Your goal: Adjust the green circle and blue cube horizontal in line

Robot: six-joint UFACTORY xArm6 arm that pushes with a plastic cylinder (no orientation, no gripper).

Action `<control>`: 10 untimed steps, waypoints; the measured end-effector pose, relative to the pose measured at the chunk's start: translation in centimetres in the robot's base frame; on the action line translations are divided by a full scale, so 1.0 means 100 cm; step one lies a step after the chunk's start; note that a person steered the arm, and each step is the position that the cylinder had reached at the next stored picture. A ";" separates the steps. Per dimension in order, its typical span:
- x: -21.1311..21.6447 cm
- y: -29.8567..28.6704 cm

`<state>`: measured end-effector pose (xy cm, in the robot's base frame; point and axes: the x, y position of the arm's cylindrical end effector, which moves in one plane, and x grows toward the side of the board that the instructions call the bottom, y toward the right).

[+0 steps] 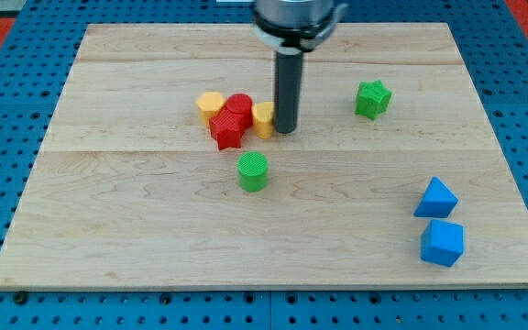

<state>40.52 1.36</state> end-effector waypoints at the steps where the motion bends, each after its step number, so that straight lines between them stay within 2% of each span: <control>1: 0.000 -0.025; 2: 0.000 -0.043; 4: 0.029 -0.019; 5: 0.026 -0.068; 6: 0.016 -0.088; 8: 0.030 -0.067; 10: 0.044 -0.118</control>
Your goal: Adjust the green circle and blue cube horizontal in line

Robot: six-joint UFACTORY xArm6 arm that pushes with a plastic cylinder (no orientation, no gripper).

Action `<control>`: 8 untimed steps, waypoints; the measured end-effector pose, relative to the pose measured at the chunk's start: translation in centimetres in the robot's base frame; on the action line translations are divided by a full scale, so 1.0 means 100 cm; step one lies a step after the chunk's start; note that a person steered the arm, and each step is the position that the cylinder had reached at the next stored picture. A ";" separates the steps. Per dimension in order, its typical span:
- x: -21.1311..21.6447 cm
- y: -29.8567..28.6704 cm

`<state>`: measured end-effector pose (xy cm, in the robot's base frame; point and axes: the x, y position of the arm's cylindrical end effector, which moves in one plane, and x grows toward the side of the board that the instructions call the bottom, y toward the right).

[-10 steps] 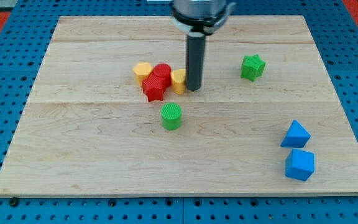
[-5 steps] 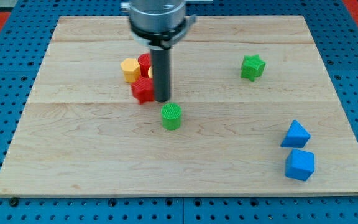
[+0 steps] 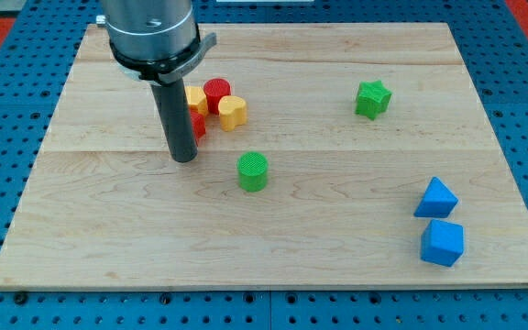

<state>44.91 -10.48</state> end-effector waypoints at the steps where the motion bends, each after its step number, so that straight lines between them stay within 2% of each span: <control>1: -0.029 0.010; 2: -0.035 0.034; 4: -0.036 0.035; 6: -0.012 0.028; 8: 0.032 0.124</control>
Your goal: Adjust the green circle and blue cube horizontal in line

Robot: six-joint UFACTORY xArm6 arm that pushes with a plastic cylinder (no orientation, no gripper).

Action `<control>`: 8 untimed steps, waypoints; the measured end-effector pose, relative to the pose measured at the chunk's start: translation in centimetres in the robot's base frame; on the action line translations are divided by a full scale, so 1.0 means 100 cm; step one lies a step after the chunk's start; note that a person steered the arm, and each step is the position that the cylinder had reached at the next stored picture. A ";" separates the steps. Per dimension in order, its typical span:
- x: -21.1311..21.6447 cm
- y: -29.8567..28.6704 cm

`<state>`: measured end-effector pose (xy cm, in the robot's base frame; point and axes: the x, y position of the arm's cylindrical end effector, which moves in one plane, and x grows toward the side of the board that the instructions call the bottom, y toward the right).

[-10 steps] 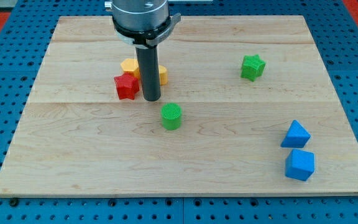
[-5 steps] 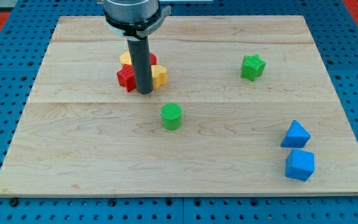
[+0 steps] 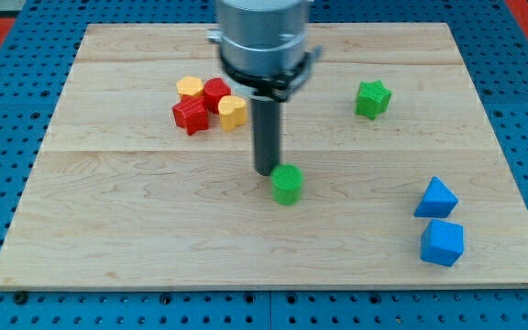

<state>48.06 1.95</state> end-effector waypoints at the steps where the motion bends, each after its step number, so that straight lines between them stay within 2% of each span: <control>1: 0.035 0.047; 2: 0.053 0.050; 3: 0.071 0.020; 4: 0.117 0.050; 5: 0.118 0.092; 6: 0.138 0.128; 7: 0.135 0.180; 8: 0.128 0.195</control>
